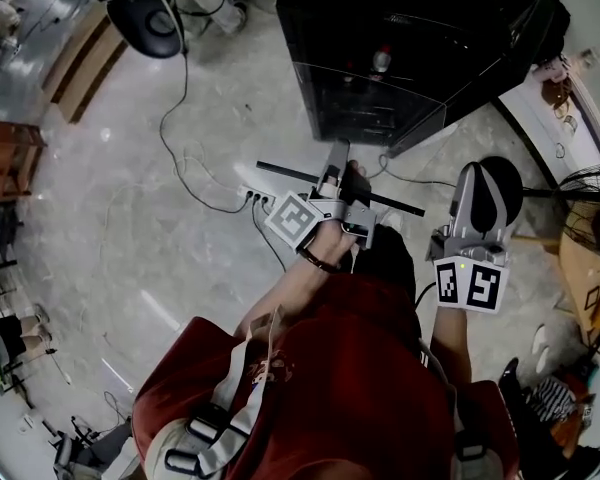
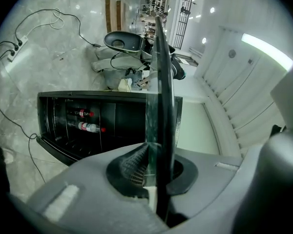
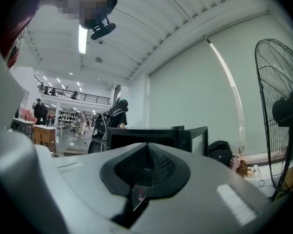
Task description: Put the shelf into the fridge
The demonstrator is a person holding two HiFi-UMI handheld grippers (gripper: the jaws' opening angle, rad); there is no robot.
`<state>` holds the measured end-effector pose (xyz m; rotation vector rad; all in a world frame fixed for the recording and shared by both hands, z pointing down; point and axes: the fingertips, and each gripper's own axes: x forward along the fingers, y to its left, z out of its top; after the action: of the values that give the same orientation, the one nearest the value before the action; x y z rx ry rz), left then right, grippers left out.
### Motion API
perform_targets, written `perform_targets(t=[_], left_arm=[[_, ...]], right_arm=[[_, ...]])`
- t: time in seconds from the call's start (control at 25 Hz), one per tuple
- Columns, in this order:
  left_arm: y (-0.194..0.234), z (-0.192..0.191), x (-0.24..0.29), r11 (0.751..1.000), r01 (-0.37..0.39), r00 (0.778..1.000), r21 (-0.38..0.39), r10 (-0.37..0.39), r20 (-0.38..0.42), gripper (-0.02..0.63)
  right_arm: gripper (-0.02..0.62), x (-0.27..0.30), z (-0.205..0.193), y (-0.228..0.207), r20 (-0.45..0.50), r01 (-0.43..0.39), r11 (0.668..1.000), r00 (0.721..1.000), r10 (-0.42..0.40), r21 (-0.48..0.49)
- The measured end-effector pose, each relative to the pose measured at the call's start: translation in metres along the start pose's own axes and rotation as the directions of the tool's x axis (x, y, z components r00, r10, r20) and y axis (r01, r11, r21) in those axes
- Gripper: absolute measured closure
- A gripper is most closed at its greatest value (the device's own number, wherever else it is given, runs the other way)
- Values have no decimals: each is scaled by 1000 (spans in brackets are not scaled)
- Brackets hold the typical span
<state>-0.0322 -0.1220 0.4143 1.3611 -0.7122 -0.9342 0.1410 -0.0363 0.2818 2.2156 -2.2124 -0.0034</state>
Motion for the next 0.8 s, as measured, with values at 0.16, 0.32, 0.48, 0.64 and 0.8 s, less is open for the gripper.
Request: perform_targets(t=[0.16,0.32,0.48,0.64,0.8], left_arm=[[11,-9,13,1000,-7,1000,-12,7,1,589],[21,-16,23,1000,-10,1000,-13,11,12,589],[28,-23,32,1000,-14,999,-6,14,31,591],[31,-28,38,1000,-19,998,-1,19,62,591],[33,-37,46,1000,-22,997,6,22,71,591]], right_arm=[[597,10,-5,-5,-8,-14,1000,1000,14,1],[597,22,-11,-11,-19,-45,999,999,45,6],[597,35,-20,-23,-40,-73,997,996,73,15],[597,47,-28,-32,-56,-108,994,993,108,5],[597,57,-33,-40,-70,-138,990,988,138,15]])
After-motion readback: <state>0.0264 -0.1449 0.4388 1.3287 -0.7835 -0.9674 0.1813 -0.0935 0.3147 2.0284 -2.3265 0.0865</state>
